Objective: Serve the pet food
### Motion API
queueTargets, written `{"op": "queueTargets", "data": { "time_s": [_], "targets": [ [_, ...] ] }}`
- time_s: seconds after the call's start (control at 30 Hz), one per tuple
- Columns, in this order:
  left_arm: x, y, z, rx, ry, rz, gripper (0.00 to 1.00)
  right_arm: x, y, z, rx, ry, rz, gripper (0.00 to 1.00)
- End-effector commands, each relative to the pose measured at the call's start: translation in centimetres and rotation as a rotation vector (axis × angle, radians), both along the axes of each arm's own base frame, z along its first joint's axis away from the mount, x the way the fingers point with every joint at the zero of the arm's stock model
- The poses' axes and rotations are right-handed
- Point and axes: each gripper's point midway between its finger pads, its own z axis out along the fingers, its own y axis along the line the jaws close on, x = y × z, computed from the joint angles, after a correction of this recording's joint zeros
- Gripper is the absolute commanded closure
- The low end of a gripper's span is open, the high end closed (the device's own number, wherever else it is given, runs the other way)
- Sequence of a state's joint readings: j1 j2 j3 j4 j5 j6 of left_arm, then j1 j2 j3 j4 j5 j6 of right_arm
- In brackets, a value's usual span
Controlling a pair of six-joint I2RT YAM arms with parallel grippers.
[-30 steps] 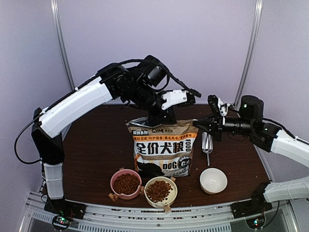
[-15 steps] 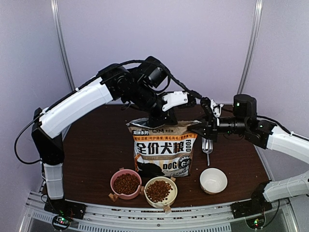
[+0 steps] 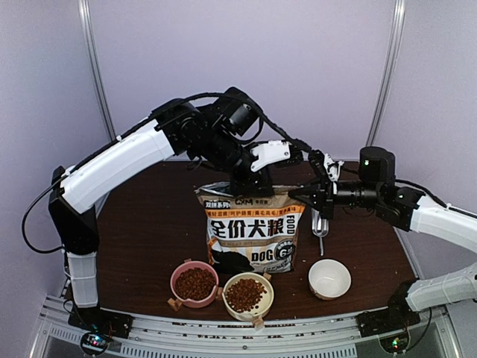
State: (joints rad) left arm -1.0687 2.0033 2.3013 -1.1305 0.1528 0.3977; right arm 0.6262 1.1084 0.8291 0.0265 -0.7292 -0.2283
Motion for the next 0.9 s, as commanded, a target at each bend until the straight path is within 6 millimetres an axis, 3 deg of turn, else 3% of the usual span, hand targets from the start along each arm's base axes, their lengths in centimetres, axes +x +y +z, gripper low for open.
{"op": "queueTargets", "data": {
  "time_s": [0.0,0.2,0.33,0.43,0.63,0.73,0.87],
  "targets": [
    [0.2,0.5,1.3,-0.02,-0.05,0.021,0.68,-0.6,-0.4,3.4,0.114,-0.099,-0.025,1.0],
    [1.8,2.6,-0.3,0.092,-0.141,0.089,0.59,-0.7,-0.8,3.6,0.126,-0.101,-0.049,1.0],
    [2.7,3.6,-0.7,0.147,-0.207,0.116,0.77,-0.6,-0.9,3.7,0.133,-0.097,-0.056,1.0],
    [2.8,4.1,-0.4,0.161,-0.237,0.117,0.99,-0.2,-1.1,3.7,0.136,-0.097,-0.085,1.0],
    [3.0,4.6,0.4,0.164,-0.304,0.117,1.0,0.3,-1.8,3.8,0.132,-0.107,-0.138,1.0],
    [3.0,4.7,0.7,0.17,-0.322,0.124,0.73,0.2,-2.0,3.9,0.133,-0.108,-0.143,1.0],
    [2.8,5.2,0.2,0.198,-0.34,0.129,0.62,0.1,-2.1,4.0,0.13,-0.106,-0.146,1.0]
  ]
}}
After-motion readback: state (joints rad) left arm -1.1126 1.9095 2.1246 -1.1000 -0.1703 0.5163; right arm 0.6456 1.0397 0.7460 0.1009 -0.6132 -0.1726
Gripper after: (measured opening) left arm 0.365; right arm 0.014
